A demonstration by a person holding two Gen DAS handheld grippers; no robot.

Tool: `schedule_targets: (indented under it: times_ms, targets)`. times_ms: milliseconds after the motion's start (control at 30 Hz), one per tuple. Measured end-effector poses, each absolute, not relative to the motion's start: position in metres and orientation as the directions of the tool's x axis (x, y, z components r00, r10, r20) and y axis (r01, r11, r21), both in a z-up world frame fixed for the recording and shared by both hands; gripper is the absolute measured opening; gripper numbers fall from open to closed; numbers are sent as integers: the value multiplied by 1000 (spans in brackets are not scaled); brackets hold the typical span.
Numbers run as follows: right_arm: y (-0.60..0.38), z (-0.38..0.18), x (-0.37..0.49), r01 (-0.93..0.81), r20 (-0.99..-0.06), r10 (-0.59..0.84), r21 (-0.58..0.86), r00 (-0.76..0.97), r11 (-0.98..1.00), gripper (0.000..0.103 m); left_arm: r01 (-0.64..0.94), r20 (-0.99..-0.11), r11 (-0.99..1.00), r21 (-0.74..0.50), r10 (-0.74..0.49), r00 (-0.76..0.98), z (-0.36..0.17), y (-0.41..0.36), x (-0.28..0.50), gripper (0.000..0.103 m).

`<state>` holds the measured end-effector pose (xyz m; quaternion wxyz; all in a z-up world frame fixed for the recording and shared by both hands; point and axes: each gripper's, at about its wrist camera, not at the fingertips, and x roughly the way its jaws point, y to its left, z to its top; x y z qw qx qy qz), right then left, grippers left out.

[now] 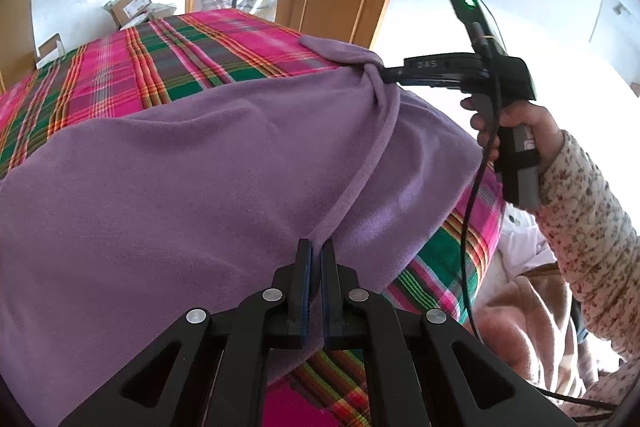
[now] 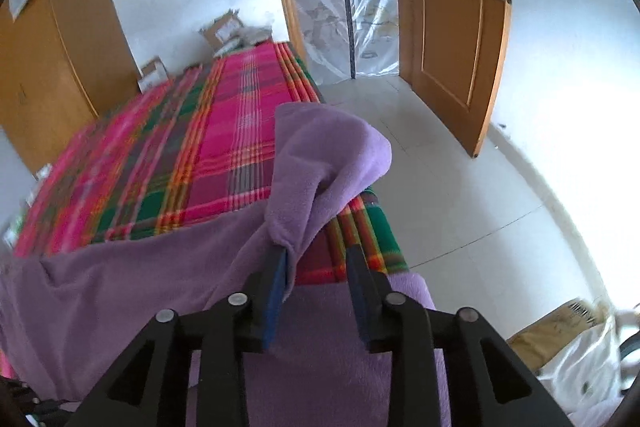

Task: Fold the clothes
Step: 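Pull the held edge with the right gripper across the sweatpants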

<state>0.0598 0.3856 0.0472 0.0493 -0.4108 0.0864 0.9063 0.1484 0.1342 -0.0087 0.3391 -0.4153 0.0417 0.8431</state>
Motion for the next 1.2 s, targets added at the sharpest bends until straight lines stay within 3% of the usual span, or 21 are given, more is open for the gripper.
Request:
schedule_targets:
  times_ms: [333, 433, 533, 1200]
  targets:
    - [386, 52, 62, -135, -722, -79, 234, -687, -963, 31, -599, -731, -769, -222, 538, -420, -11, 134, 148, 4]
    - [386, 48, 58, -141, -727, -87, 247, -682, -959, 9, -597, -731, -771, -223, 538, -420, -10, 134, 149, 4]
    - [387, 44, 58, -149, -732, -89, 254, -675, -956, 6, -595, -731, -771, -226, 538, -419, -11, 134, 149, 4]
    - [405, 87, 122, -197, -613, -8, 265, -790, -944, 4, -603, -671, -762, -235, 576, -466, 9, 126, 161, 4]
